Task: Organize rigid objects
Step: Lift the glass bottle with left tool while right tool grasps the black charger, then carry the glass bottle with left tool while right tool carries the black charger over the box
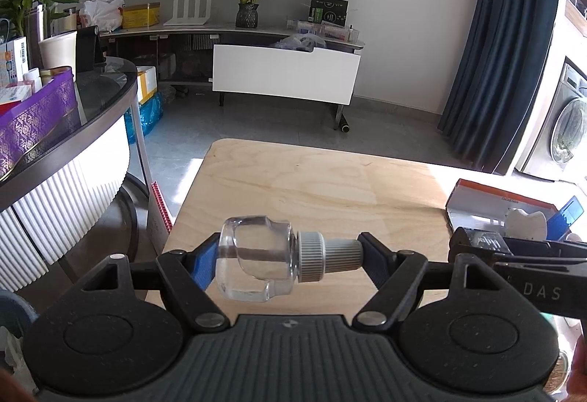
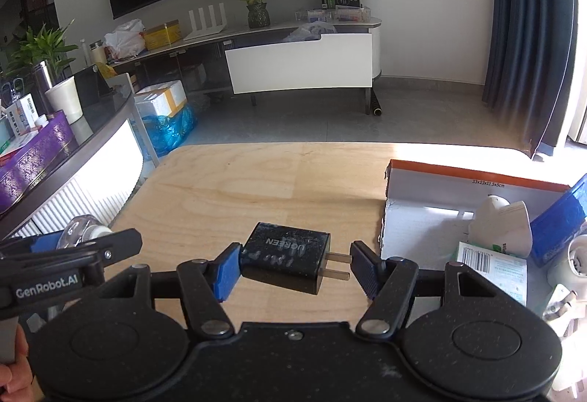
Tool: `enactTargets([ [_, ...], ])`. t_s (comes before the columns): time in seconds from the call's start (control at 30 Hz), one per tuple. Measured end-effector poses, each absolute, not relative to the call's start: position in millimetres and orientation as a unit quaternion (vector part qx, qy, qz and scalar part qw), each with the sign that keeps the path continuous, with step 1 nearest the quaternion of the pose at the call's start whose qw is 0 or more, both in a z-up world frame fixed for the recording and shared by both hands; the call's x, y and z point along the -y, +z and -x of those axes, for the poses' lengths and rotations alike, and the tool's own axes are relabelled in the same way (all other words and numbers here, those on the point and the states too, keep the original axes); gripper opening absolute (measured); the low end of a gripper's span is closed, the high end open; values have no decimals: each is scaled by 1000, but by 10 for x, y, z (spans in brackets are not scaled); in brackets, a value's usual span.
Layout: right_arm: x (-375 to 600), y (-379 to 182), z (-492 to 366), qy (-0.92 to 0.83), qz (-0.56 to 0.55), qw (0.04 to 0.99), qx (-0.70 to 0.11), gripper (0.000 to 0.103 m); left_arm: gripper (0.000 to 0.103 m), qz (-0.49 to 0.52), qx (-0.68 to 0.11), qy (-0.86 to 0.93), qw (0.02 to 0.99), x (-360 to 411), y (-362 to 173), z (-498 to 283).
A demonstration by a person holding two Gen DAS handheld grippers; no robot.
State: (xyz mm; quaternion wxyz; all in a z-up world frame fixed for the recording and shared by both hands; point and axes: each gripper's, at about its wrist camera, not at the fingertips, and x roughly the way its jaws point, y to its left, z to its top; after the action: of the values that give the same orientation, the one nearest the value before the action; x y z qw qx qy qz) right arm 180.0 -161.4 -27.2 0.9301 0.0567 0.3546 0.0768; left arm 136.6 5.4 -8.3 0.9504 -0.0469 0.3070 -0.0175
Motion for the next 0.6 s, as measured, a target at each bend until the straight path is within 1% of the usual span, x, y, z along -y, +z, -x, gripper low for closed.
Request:
enactTargets([
  [0.6, 1726, 39, -957, 89, -52, 940, -325, 78, 79, 47, -286, -18, 957, 123, 137, -798],
])
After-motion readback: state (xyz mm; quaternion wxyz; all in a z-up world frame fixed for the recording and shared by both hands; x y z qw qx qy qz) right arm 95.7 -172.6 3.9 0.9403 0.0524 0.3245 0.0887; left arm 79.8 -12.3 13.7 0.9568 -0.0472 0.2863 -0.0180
